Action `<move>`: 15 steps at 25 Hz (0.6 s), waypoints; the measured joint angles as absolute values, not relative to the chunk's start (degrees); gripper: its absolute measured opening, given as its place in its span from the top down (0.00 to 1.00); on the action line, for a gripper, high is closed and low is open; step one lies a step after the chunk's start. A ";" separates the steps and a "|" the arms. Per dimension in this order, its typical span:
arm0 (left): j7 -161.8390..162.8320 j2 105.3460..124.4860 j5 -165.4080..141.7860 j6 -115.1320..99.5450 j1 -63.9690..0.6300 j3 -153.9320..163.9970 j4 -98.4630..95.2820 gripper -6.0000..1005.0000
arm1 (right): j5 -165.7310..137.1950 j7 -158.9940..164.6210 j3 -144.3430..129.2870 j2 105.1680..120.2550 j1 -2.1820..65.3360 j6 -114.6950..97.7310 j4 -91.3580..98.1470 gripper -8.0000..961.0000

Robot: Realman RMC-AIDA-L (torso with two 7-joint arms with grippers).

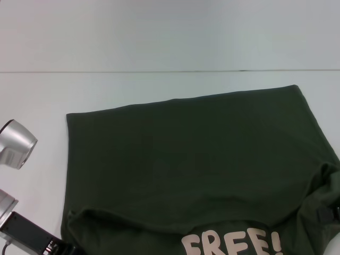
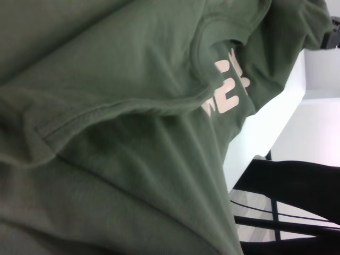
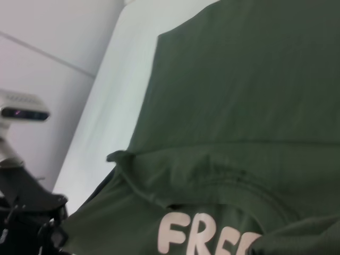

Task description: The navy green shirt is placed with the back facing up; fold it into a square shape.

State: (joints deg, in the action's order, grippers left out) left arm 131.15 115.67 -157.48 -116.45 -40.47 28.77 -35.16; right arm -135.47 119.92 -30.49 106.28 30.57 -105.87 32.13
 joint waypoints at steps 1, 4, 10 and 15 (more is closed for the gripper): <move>131.12 115.61 -157.43 -116.48 -40.49 28.67 -35.17 0.96 | -135.48 119.77 -30.53 106.43 30.47 -106.12 32.22 0.96; 131.01 115.13 -157.13 -116.38 -40.85 26.86 -35.24 0.96 | -135.41 119.74 -30.04 106.57 30.37 -105.27 32.41 0.96; 130.53 113.43 -156.55 -114.62 -42.28 18.27 -34.94 0.96 | -134.94 120.60 -23.20 106.23 31.44 -102.18 32.01 0.96; 131.13 112.84 -155.23 -109.49 -42.54 13.55 -34.55 0.96 | -133.55 121.52 -15.96 106.29 32.36 -98.58 31.91 0.96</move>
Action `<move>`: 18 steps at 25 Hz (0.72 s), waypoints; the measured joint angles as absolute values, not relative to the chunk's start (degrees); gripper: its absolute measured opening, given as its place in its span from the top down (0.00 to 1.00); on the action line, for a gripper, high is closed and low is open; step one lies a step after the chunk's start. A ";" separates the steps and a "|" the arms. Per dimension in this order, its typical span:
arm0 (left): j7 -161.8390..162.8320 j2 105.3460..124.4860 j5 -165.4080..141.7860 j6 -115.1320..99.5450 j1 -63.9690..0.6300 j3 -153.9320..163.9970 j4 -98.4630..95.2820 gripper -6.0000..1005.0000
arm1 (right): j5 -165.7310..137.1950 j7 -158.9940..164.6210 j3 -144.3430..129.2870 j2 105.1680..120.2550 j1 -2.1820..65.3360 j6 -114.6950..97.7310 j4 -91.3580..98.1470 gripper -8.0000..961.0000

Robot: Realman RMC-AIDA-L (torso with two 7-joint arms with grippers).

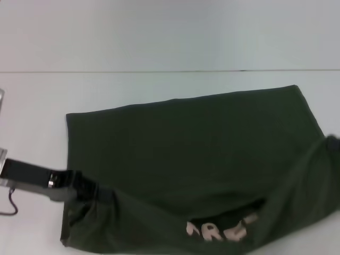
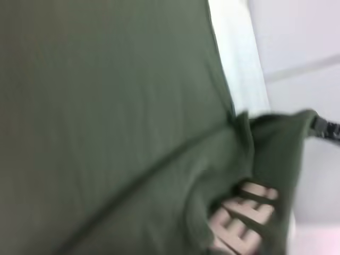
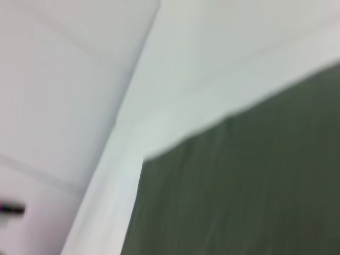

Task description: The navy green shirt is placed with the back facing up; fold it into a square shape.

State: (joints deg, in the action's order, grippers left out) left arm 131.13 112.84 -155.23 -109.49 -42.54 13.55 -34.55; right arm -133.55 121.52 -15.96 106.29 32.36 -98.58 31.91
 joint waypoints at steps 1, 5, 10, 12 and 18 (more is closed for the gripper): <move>131.18 112.77 -154.90 -108.70 -42.53 12.88 -34.51 0.96 | -132.60 121.60 -15.44 106.34 32.40 -97.59 31.85 0.96; 131.25 112.41 -151.83 -102.52 -41.97 9.21 -34.11 0.97 | -126.81 121.55 -15.39 106.59 32.73 -92.16 30.40 0.96; 130.57 112.51 -146.86 -95.50 -41.18 8.01 -33.06 0.97 | -123.48 120.01 -15.49 108.42 34.23 -82.68 28.76 0.96; 129.80 112.66 -144.29 -92.46 -40.90 7.97 -32.10 0.97 | -123.06 118.85 -15.47 109.81 34.92 -78.58 28.75 0.96; 126.14 113.39 -138.09 -83.38 -40.67 8.23 -28.29 0.97 | -121.52 114.39 -15.58 113.69 36.93 -67.21 28.67 0.96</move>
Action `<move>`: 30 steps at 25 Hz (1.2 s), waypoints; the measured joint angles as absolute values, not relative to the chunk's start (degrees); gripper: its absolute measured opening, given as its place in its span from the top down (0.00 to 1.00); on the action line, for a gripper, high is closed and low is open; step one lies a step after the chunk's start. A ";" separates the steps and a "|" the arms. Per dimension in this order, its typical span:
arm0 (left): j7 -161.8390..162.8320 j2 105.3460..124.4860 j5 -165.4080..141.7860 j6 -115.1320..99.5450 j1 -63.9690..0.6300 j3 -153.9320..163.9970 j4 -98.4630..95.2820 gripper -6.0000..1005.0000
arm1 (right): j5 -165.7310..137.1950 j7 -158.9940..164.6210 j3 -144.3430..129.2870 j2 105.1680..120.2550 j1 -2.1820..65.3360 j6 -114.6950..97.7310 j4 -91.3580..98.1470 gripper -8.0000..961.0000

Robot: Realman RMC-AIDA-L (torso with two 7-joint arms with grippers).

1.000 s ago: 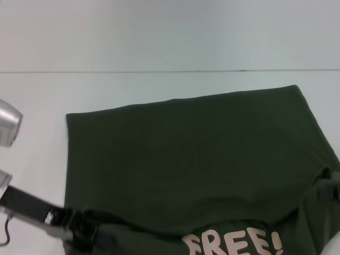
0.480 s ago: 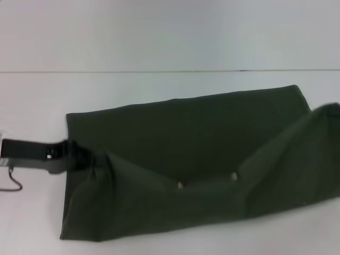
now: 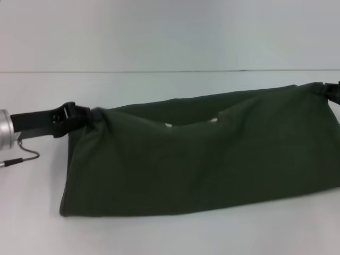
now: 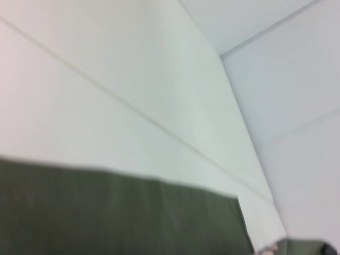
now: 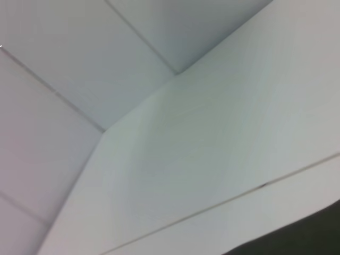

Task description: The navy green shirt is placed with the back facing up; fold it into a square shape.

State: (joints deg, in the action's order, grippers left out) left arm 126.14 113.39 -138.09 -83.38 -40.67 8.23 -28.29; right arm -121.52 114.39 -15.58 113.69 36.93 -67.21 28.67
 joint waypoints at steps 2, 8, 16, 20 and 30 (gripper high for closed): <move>125.06 113.88 -136.10 -80.64 -40.71 8.36 -27.88 0.97 | -120.22 112.57 -15.59 114.74 37.43 -63.98 28.52 0.96; 122.10 115.58 -132.11 -73.49 -40.92 8.47 -27.81 0.96 | -114.97 105.78 -15.60 116.33 38.80 -55.39 25.46 0.96; 118.90 117.61 -131.55 -64.54 -42.59 9.13 -26.47 0.96 | -114.18 98.80 -15.59 118.32 41.79 -46.35 22.87 0.96; 117.69 118.65 -131.35 -59.99 -43.20 9.14 -26.29 0.96 | -112.10 95.10 -15.56 119.26 42.64 -43.21 22.86 0.96; 112.86 120.63 -127.07 -52.87 -43.99 9.13 -25.14 0.97 | -105.28 85.04 -15.57 119.62 44.23 -37.96 19.97 0.96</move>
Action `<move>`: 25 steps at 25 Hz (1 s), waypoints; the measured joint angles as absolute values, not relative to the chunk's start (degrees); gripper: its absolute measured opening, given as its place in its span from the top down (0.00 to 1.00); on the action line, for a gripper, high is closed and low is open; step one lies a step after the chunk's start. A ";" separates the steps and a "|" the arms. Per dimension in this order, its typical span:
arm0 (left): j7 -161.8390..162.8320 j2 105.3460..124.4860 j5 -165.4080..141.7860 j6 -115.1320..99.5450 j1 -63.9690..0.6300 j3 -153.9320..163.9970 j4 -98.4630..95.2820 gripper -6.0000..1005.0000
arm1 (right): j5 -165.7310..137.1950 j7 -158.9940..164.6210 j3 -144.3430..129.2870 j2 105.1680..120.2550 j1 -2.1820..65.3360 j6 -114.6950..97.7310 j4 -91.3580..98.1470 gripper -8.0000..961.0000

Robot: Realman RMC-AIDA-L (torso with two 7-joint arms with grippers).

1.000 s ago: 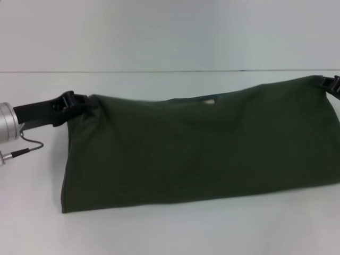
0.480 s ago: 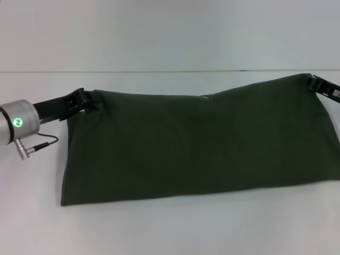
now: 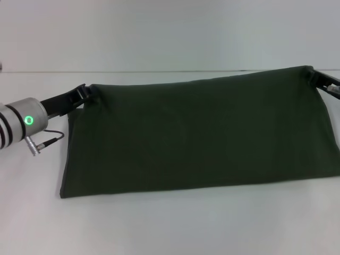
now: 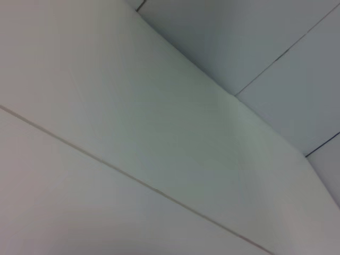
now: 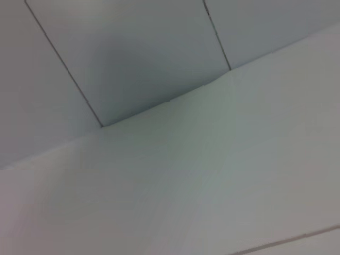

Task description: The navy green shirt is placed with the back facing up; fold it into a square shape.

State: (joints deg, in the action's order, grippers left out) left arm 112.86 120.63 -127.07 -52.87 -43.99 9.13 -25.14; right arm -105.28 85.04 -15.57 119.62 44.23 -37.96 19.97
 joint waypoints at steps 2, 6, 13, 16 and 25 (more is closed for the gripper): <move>111.99 121.29 -127.00 -51.59 -44.23 9.14 -25.09 0.97 | -103.37 81.34 -15.61 119.73 44.80 -36.29 18.57 0.96; 108.94 123.12 -124.39 -48.30 -44.44 9.14 -25.04 0.96 | -98.85 72.30 -15.65 119.92 45.41 -34.54 16.22 0.93; 97.03 124.17 -114.40 -45.82 -43.86 8.81 -21.32 0.96 | -86.77 58.30 -15.46 120.09 44.66 -35.00 13.81 0.82; 91.85 124.27 -108.35 -45.33 -43.09 8.65 -19.47 0.96 | -84.35 56.83 -15.45 120.03 43.99 -35.16 13.48 0.75; 90.73 124.22 -106.20 -43.20 -42.48 9.01 -19.08 0.66 | -84.10 57.14 -15.21 119.88 41.05 -40.20 13.47 0.42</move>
